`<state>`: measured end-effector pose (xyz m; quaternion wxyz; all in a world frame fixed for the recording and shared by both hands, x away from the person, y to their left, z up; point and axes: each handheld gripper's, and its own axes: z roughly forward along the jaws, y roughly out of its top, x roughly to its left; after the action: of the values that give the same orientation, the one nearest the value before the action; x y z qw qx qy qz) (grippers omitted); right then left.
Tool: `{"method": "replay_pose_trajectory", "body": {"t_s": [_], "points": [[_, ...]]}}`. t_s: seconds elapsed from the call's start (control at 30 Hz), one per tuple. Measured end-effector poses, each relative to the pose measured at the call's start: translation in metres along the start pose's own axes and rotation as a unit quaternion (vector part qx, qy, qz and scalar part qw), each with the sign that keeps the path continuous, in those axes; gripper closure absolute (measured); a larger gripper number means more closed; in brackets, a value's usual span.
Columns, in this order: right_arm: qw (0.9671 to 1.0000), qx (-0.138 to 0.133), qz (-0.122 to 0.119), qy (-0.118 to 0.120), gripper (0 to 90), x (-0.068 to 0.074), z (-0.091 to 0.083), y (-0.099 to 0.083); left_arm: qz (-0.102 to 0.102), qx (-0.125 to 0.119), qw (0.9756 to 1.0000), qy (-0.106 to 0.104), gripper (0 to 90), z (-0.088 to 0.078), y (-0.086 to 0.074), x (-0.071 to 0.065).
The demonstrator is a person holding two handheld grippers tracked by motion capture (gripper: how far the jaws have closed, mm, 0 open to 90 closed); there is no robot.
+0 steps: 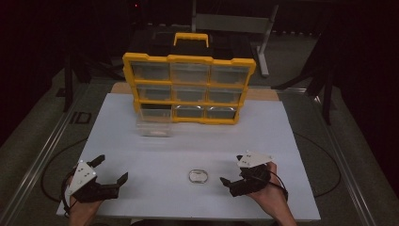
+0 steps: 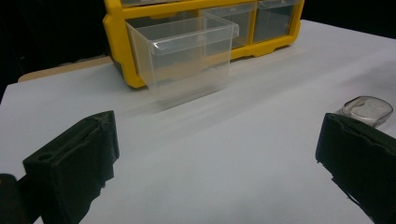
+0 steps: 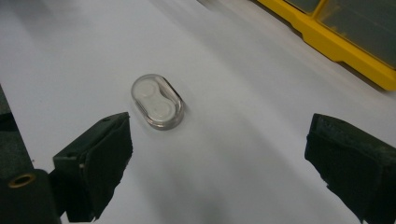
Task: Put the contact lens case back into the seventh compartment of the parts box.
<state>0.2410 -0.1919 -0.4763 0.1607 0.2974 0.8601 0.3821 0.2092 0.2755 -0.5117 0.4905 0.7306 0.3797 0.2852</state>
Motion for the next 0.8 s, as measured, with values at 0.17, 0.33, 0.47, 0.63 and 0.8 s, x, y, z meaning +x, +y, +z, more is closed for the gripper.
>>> {"method": "replay_pose_trajectory", "body": {"t_s": [0.17, 0.33, 0.47, 0.63, 0.8], "points": [[0.9999, -0.001, -0.003, 0.014, 7.4, -0.001, 0.005, 0.006, 0.001, 0.001, 1.0000, -0.001, 0.5, 0.000, 0.000, 0.000], [0.9997, 0.004, -0.007, 0.024, 7.3, 0.000, 0.011, 0.011, 0.001, 0.000, 1.0000, -0.001, 0.4, 0.000, 0.000, 0.000], [0.9994, 0.007, -0.010, 0.033, 7.4, 0.002, 0.016, 0.014, 0.002, 0.001, 1.0000, -0.002, 0.5, 0.000, 0.000, 0.000], [0.9989, 0.012, -0.017, 0.042, 7.3, 0.005, 0.022, 0.021, 0.003, 0.000, 1.0000, -0.002, 0.4, 0.000, 0.000, -0.001], [0.9982, 0.019, -0.026, 0.052, 7.4, 0.008, 0.029, 0.026, 0.002, 0.000, 1.0000, -0.002, 0.5, 0.000, 0.000, 0.000]]}}
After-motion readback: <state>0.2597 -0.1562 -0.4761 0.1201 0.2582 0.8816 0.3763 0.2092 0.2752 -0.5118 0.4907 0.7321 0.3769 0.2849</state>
